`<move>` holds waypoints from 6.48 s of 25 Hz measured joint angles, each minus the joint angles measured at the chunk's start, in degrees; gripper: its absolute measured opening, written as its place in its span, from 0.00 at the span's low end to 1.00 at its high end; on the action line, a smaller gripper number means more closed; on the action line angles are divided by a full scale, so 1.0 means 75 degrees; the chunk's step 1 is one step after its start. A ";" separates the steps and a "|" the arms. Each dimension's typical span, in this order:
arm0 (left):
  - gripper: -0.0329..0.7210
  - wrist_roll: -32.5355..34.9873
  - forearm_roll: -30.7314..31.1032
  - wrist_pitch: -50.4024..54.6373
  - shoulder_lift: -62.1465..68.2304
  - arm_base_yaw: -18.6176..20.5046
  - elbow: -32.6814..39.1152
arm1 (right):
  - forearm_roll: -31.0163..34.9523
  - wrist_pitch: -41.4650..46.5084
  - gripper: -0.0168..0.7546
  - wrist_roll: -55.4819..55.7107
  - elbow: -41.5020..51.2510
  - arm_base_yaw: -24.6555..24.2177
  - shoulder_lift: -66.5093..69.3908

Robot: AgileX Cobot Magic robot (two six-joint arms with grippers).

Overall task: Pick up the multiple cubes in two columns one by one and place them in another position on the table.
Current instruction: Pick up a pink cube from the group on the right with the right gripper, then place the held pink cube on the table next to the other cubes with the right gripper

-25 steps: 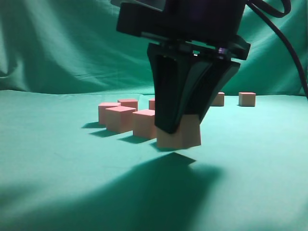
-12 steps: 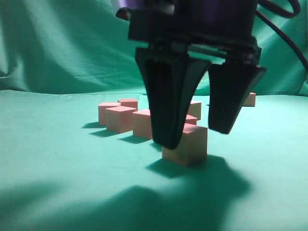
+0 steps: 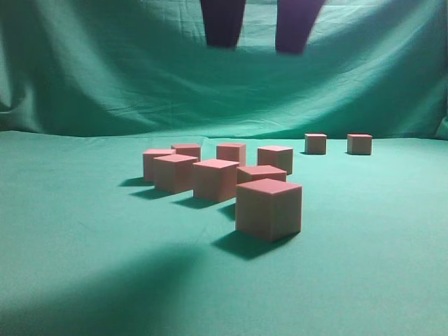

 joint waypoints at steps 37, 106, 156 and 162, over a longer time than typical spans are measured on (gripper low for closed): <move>0.04 0.0000 0.0000 0.0000 0.0000 0.0000 0.0000 | 0.0542 -0.3059 0.74 0.0980 -0.4536 -0.4093 0.4570; 0.04 0.0000 0.0000 0.0000 0.0000 0.0000 0.0000 | 0.4345 -0.2197 0.36 -0.4730 0.3590 -0.2199 -0.3020; 0.04 0.0000 0.0000 0.0000 0.0000 0.0000 0.0000 | 0.4701 -0.5737 0.54 -0.6948 0.3669 0.0450 0.0684; 0.04 0.0000 0.0000 0.0000 0.0000 0.0000 0.0000 | 0.4701 -0.5548 0.86 -0.6948 0.3354 0.0450 0.0410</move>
